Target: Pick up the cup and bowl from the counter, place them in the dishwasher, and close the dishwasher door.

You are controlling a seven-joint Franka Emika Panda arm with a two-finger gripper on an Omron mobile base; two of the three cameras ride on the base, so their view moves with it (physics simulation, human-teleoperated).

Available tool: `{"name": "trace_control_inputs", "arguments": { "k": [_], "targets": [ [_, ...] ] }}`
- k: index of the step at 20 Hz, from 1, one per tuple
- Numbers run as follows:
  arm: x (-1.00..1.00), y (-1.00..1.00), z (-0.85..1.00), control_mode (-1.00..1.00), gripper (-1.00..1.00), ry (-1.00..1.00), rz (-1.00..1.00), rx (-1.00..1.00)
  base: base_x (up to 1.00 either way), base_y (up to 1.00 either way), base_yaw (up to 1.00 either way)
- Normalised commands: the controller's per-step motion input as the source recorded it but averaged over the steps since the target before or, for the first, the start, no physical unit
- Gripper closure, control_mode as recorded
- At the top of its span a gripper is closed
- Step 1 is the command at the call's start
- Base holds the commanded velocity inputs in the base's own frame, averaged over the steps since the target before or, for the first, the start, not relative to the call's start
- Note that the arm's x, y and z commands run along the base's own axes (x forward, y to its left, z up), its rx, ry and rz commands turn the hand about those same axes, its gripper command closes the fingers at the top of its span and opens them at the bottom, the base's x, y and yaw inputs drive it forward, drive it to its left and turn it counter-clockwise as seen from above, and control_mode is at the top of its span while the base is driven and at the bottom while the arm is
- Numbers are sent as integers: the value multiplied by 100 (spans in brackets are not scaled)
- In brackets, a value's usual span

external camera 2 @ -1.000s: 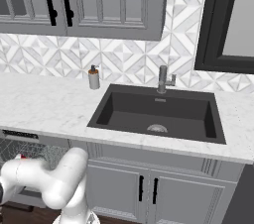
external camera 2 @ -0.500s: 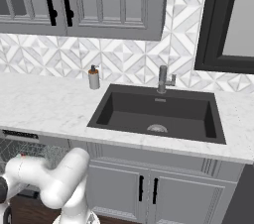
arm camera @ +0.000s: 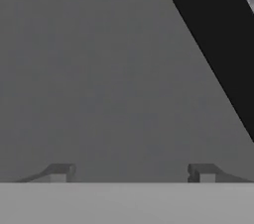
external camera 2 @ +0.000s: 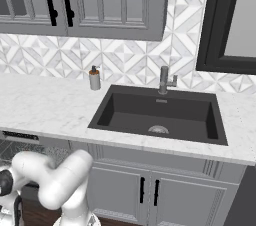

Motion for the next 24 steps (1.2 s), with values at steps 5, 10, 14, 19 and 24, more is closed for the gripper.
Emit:
{"name": "trace_control_inputs", "arguments": {
  "k": [5, 10, 14, 19, 24],
  "targets": [
    [100, -22, 5, -100, -100, 0, 0, -2, 0, 0, 0],
    [100, -24, 2, -100, -100, 0, 0, -2, 0, 0, 0],
    [100, -21, 18, -100, -100, 4, 0, -4, 0, 0, 0],
    [100, -9, 36, -100, -100, 15, -1, -1, 0, 0, 0],
    [84, -19, 41, -100, -100, 30, 0, 0, 0, 0, 0]
  ]
}}
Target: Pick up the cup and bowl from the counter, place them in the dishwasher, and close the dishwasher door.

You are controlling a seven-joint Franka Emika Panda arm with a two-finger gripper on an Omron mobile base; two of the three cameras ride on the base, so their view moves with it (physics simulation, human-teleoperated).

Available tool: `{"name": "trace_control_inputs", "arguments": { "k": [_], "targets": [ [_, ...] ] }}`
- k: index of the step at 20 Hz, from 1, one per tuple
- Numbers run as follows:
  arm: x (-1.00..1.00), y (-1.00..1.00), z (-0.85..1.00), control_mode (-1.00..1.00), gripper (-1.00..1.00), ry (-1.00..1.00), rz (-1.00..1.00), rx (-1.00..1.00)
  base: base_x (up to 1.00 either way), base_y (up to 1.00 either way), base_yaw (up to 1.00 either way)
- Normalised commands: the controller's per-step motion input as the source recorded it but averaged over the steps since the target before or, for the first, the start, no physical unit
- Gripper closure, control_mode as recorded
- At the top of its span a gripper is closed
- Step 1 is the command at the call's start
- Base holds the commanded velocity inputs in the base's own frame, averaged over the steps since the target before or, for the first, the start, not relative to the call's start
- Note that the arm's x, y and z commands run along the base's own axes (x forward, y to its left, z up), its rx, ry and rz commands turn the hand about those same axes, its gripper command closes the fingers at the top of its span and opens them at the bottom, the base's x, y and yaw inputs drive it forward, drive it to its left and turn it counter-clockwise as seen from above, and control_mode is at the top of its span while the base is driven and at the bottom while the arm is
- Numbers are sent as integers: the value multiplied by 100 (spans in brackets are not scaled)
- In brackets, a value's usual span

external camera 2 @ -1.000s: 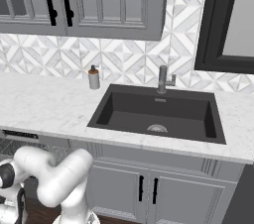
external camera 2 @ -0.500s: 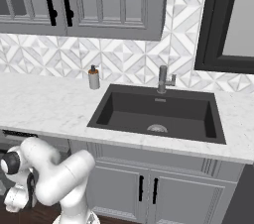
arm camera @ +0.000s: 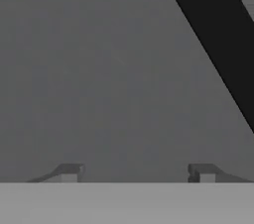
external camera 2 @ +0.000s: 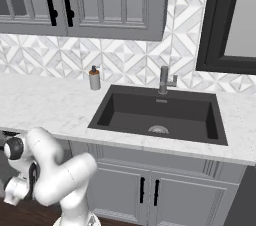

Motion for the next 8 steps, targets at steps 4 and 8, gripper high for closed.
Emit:
{"name": "trace_control_inputs", "arguments": {
  "k": [4, 8],
  "targets": [
    [59, -11, 9, -100, -100, 16, 0, 0, 0, 0, 0],
    [36, -12, 0, -100, -100, 1, 1, 0, 0, 0, 0]
  ]
}}
